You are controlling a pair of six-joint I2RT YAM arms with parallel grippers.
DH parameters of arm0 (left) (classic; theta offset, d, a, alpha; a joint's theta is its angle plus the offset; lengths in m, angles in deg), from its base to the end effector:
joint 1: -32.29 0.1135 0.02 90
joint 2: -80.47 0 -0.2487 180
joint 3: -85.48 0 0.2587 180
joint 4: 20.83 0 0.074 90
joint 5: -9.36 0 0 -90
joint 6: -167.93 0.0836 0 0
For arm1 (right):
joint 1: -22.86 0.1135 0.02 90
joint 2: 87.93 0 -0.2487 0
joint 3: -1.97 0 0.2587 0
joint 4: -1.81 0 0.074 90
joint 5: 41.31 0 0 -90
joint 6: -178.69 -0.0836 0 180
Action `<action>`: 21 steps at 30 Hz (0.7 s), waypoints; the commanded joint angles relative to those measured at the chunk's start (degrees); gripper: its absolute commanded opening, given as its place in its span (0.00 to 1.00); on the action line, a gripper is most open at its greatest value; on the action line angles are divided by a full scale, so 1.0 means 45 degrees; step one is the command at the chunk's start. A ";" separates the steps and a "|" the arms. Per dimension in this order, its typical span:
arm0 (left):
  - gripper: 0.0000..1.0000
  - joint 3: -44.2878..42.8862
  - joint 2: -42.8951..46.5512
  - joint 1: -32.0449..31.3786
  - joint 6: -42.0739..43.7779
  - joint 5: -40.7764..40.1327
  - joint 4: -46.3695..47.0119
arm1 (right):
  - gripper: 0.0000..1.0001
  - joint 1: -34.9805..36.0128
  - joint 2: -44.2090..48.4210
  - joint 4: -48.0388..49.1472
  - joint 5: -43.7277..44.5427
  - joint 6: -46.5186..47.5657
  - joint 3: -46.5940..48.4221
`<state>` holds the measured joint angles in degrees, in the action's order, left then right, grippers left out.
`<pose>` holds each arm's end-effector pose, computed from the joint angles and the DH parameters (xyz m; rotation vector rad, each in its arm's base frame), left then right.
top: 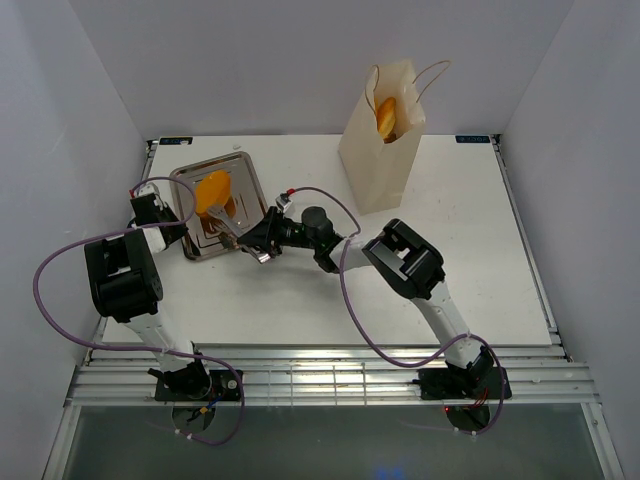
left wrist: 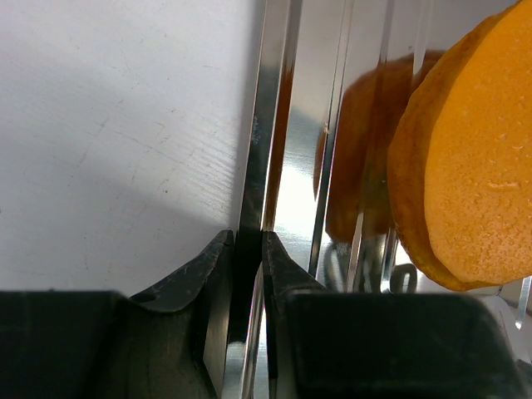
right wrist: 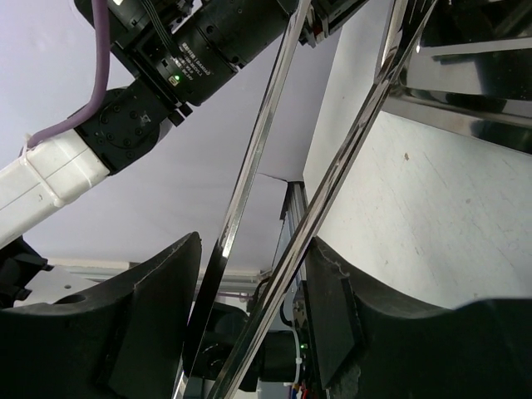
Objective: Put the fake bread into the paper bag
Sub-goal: Pick up the fake bread from the plate.
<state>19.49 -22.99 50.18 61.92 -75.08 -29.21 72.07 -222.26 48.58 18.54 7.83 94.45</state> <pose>0.3762 0.1129 0.0852 -0.6457 2.2787 -0.0992 0.3159 0.4304 0.1313 -0.0183 1.9647 2.0768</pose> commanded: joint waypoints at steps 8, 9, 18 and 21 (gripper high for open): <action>0.00 0.0746 -0.1052 -0.0089 0.0081 0.0112 -0.2545 | 0.59 0.0138 -0.0522 0.0553 0.0118 0.0078 0.0710; 0.00 0.0746 -0.1052 -0.0089 0.0081 0.0112 -0.2545 | 0.59 0.0138 -0.0580 0.0455 0.0118 0.0156 0.0788; 0.00 0.0746 -0.1052 -0.0089 0.0081 0.0170 -0.2565 | 0.59 0.0138 -0.0913 0.0005 0.0196 0.0468 0.1628; 0.00 0.0746 -0.1071 -0.0089 0.0081 0.0189 -0.2546 | 0.60 0.0138 -0.0951 -0.0112 0.0177 0.0527 0.1784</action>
<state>19.49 -23.01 50.18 61.92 -74.75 -29.19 72.44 -226.10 46.75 18.94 8.66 99.66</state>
